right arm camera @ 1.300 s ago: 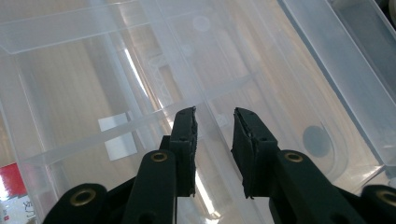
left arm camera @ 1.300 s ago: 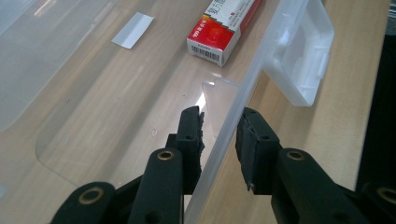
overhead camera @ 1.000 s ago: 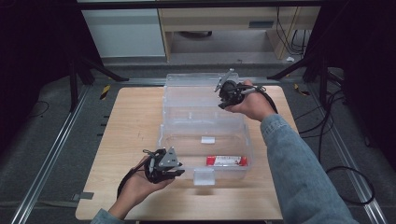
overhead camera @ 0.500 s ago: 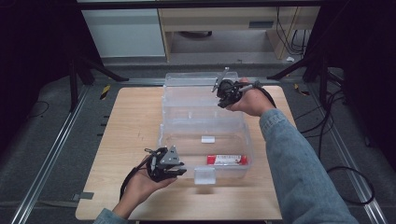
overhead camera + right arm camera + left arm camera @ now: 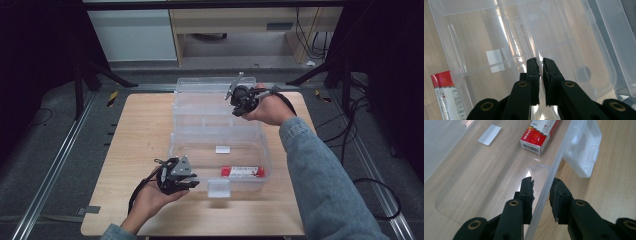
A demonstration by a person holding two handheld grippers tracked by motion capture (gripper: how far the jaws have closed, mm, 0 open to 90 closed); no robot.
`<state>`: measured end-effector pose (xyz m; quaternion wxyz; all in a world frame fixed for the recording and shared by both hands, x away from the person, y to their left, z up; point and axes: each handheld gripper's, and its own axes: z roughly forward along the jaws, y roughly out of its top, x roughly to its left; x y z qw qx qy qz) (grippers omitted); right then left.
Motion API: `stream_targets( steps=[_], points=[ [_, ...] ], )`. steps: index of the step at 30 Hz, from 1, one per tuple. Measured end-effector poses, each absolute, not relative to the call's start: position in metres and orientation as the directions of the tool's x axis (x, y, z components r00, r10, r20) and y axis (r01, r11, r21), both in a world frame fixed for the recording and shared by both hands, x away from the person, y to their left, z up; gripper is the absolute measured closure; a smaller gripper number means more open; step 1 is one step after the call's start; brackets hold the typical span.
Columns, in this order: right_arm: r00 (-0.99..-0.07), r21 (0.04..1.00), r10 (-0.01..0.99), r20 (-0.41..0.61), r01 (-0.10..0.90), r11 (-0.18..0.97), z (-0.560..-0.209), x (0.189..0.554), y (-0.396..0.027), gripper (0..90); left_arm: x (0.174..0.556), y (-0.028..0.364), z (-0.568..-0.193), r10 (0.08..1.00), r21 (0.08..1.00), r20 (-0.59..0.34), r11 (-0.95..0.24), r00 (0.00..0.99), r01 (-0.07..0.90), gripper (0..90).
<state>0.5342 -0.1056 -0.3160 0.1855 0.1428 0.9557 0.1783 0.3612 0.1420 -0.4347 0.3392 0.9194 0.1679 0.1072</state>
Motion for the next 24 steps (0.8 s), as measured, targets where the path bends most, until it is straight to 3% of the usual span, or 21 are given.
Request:
stream_targets(
  steps=[24],
  points=[
    [-0.892,0.449,0.341,-0.297,0.185,0.874,-0.304,0.509,-0.111,84.9,0.362,0.143,-0.435,0.387,0.665,0.075,-0.706,0.919,0.243,72.0]
  ],
)
